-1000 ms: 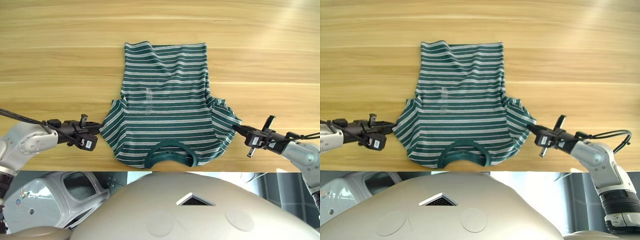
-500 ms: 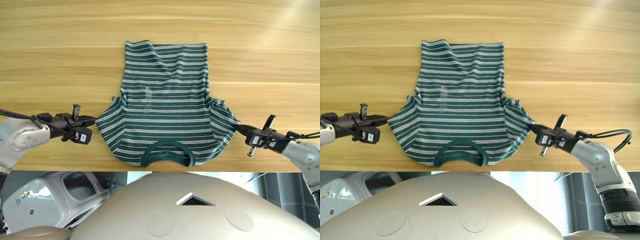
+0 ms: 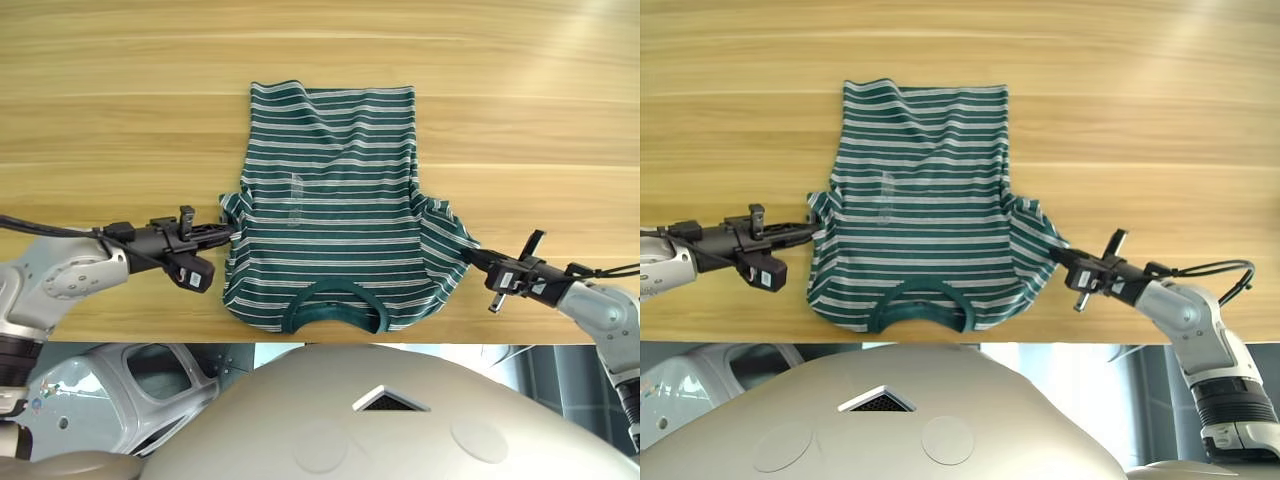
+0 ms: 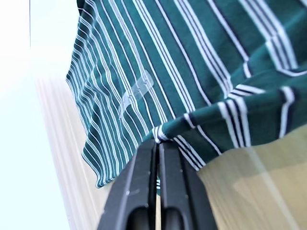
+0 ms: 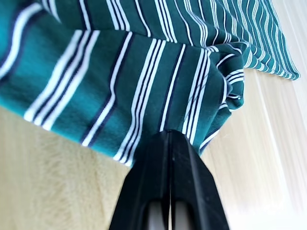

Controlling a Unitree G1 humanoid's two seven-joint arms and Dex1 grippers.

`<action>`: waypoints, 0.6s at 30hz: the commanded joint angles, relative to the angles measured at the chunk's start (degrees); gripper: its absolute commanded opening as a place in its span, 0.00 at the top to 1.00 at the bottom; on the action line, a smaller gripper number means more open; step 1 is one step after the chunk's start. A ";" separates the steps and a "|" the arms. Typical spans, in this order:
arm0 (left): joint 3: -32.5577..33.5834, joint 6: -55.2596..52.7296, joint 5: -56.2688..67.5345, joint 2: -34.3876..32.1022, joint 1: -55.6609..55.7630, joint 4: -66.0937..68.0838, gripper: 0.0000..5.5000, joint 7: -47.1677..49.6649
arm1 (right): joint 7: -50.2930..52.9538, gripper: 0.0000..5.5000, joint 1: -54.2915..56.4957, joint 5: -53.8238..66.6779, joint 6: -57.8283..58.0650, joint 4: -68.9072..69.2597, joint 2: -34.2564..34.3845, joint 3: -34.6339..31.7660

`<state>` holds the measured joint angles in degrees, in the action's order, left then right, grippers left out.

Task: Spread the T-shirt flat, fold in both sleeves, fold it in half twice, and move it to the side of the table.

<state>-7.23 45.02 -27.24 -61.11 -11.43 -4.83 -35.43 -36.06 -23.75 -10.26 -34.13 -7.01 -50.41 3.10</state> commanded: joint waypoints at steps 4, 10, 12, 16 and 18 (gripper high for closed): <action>-2.57 1.97 -2.45 2.70 3.50 -0.34 1.00 0.77 | 0.40 1.00 -0.11 -1.00 0.23 1.03 1.08 0.73; -6.09 2.84 -4.30 6.02 6.42 -1.18 1.00 0.90 | 0.61 1.00 -0.05 -0.90 0.30 0.89 1.13 0.91; -6.90 2.60 -4.73 7.07 8.12 -0.54 1.00 1.00 | 0.58 1.00 0.24 -0.90 0.47 1.01 1.24 1.07; -9.35 0.94 -4.87 9.51 12.30 0.56 1.00 -0.50 | 0.53 1.00 0.58 -1.06 0.61 1.00 1.53 1.33; -10.57 0.03 -4.81 10.92 13.98 1.41 1.00 -1.04 | 0.48 1.00 0.89 -1.19 0.51 0.67 1.72 1.45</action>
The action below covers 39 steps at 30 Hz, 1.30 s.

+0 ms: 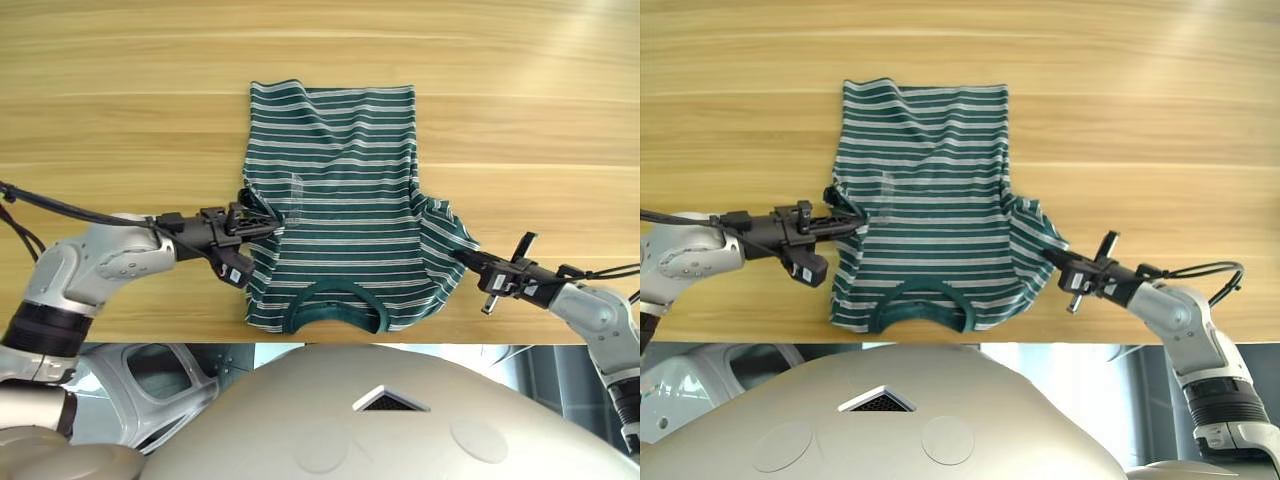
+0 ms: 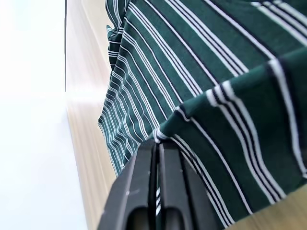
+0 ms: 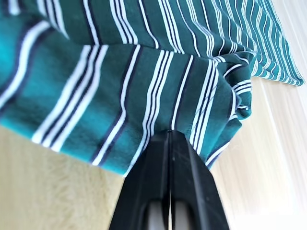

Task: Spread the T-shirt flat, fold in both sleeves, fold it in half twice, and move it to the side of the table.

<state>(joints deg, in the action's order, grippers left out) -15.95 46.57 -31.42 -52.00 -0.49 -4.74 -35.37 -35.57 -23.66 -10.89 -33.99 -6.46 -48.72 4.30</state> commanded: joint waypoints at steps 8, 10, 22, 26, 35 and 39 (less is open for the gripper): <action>-6.22 -3.83 -0.93 4.82 5.09 5.26 1.00 -2.62 | -0.20 1.00 1.09 -0.40 0.44 0.45 -0.14 0.12; -7.42 -4.78 0.33 4.54 4.61 5.68 0.95 -4.59 | -0.50 1.00 1.10 -0.05 0.55 0.80 -0.38 -0.03; -7.97 -6.87 8.25 7.73 3.87 3.44 0.55 -5.92 | -1.45 1.00 1.16 2.59 -0.44 1.45 -0.44 -0.94; -5.90 -6.46 19.09 8.36 3.13 -0.39 0.44 -5.76 | -2.90 0.91 0.44 8.64 -1.45 4.56 -1.20 -3.51; 0.38 -4.71 23.31 12.40 2.86 0.91 0.17 -0.05 | -3.25 0.61 -0.23 8.33 -0.02 2.75 -5.41 -12.58; 0.38 -4.58 22.37 12.65 1.96 1.75 0.05 0.56 | -2.31 0.47 -1.26 1.36 0.66 -2.34 -7.93 -13.01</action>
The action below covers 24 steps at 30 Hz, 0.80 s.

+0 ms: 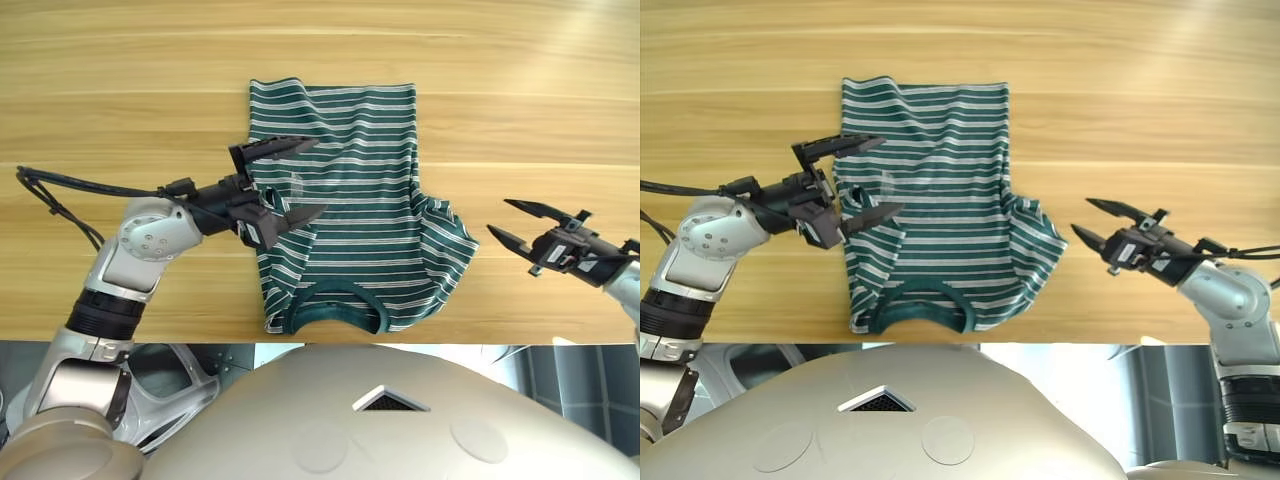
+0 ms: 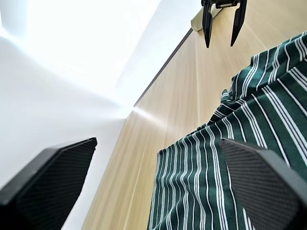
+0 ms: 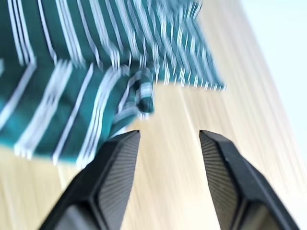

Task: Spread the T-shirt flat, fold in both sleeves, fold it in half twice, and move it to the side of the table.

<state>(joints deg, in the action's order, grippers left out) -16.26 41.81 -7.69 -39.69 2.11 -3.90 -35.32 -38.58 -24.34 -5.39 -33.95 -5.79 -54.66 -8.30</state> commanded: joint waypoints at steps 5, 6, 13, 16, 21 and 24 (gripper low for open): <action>0.78 0.44 -2.16 0.56 -0.94 1.60 0.02 0.94 | 0.25 0.31 -1.11 -7.94 0.30 -3.65 -0.27 3.61; 0.83 0.45 -2.24 0.51 -0.98 1.62 0.02 1.06 | 0.24 0.28 -1.02 -8.35 0.26 -3.58 0.07 4.45; 1.61 1.08 -4.43 1.30 -0.55 2.56 0.02 2.81 | 1.34 0.23 1.28 -9.91 -0.40 -4.63 1.51 9.01; 1.64 1.31 -4.96 1.33 -0.31 3.07 0.02 3.15 | 2.29 0.23 2.27 -10.64 -0.46 -5.12 1.77 10.41; 1.54 2.02 -5.95 1.33 -0.07 3.96 0.02 3.66 | 3.08 0.34 3.52 -11.22 -0.07 -6.06 1.46 12.07; 1.34 2.31 -6.38 1.44 0.17 4.44 0.02 3.72 | 3.16 0.45 3.88 -11.25 -0.11 -6.41 1.22 12.95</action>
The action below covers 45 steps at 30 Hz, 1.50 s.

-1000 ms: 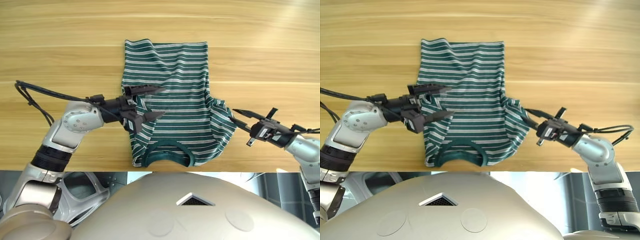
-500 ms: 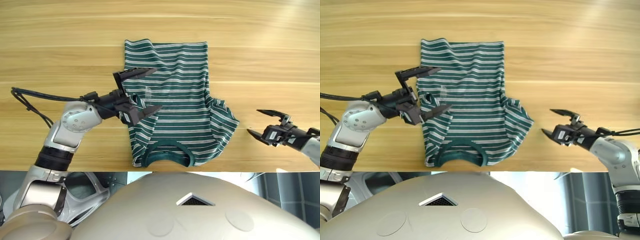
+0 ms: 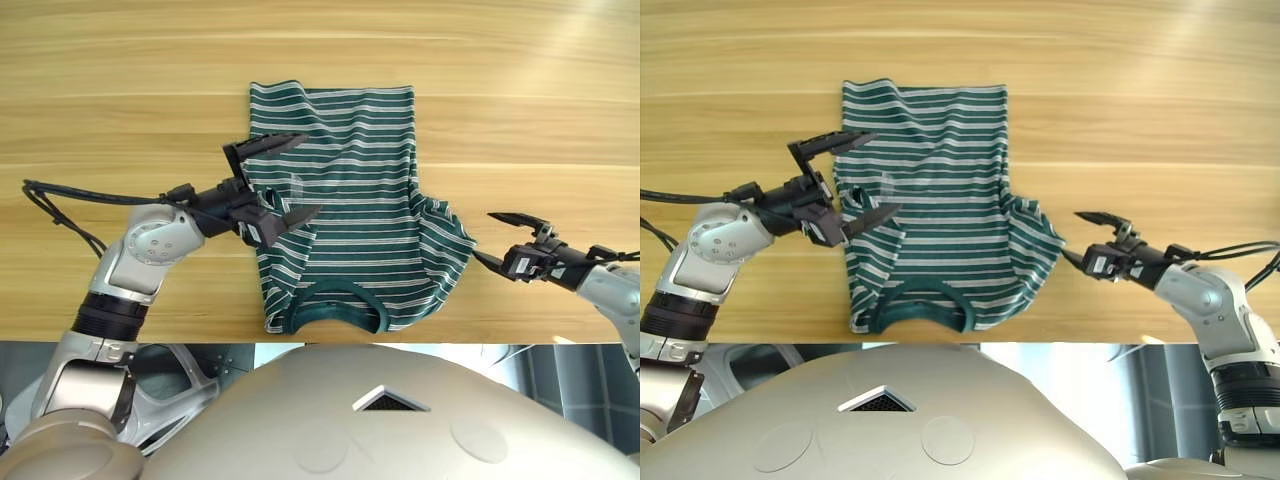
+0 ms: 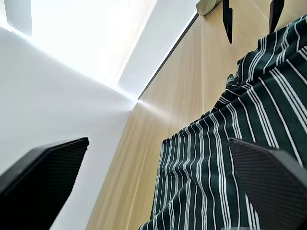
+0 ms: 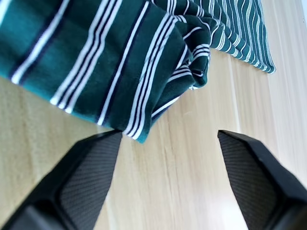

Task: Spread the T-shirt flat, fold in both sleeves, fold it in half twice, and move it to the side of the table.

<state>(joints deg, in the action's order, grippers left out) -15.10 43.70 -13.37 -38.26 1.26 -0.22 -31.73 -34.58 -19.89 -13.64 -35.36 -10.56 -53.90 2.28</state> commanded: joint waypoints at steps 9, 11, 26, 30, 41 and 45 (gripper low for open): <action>0.11 1.13 -1.48 0.40 1.20 1.39 0.02 0.55 | -0.96 0.78 -0.73 -2.92 0.84 -1.99 -0.16 4.23; 0.14 1.29 -1.61 0.41 1.06 1.46 0.02 0.61 | -0.99 0.86 -0.79 -2.83 0.77 -2.07 -0.27 4.49; -0.19 1.63 -2.16 0.80 0.99 2.11 0.02 1.41 | -0.76 1.00 -1.48 -1.50 0.35 -1.21 -1.01 4.37; -0.35 1.66 -2.39 1.10 1.24 2.47 0.02 1.73 | -0.63 1.00 -2.82 0.50 -0.27 1.04 -2.55 1.52; -0.37 1.99 -2.85 1.37 1.24 2.93 0.02 2.13 | -2.13 1.00 -4.59 4.47 -1.35 6.82 -4.24 -4.14; -0.52 2.23 -2.95 1.42 1.45 3.38 0.02 2.17 | -2.75 1.00 -4.01 5.60 -1.89 8.25 -4.32 -5.40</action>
<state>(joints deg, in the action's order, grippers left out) -15.29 45.59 -15.54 -36.67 2.07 2.49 -29.48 -36.51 -24.51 -8.84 -36.69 -3.37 -57.39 -2.17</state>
